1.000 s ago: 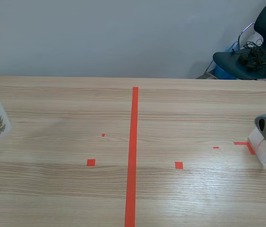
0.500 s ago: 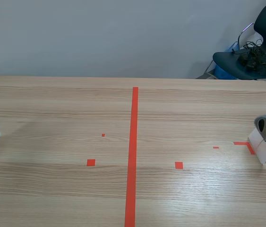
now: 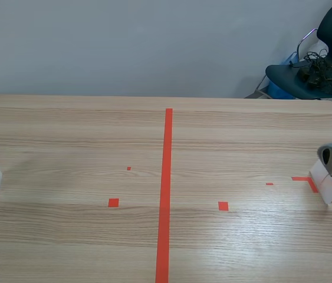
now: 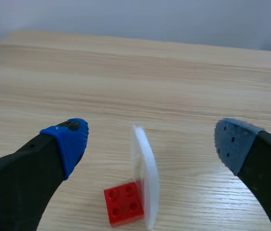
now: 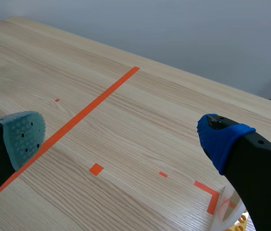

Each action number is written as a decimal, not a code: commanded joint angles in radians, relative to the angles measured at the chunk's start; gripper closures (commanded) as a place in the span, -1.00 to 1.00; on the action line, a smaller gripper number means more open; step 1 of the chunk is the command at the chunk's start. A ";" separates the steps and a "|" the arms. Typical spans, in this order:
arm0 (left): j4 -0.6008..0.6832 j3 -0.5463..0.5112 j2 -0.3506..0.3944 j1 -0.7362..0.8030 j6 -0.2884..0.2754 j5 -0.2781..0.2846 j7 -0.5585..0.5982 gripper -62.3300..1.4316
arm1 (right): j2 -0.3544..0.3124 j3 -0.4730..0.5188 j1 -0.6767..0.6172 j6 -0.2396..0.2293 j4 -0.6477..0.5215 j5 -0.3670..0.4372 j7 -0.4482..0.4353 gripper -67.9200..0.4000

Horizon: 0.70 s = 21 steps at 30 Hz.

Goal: Do the leaf sorting experiment

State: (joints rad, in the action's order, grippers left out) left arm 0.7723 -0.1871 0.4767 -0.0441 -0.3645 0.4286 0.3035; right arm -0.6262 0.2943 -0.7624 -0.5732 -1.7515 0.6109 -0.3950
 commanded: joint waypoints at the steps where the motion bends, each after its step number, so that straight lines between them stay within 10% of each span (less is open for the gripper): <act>1: 0.082 -0.007 0.066 0.006 -0.059 0.050 0.013 -0.89 | -0.011 0.013 0.012 0.000 -0.010 0.021 -0.014 -1.00; 9: 0.468 -0.051 0.161 0.164 -0.332 0.108 -0.118 -1.00 | -0.011 0.089 0.011 0.000 -0.010 0.057 -0.013 -1.00; 21: 1.049 -0.049 0.044 0.470 -0.332 0.086 -0.253 -1.00 | -0.011 0.113 0.011 0.000 -0.010 0.057 0.008 -1.00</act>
State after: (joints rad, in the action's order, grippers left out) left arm 1.8462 -0.2352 0.5316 0.4271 -0.6945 0.5106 0.0345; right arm -0.6262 0.4042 -0.7624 -0.5735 -1.7515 0.6556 -0.3717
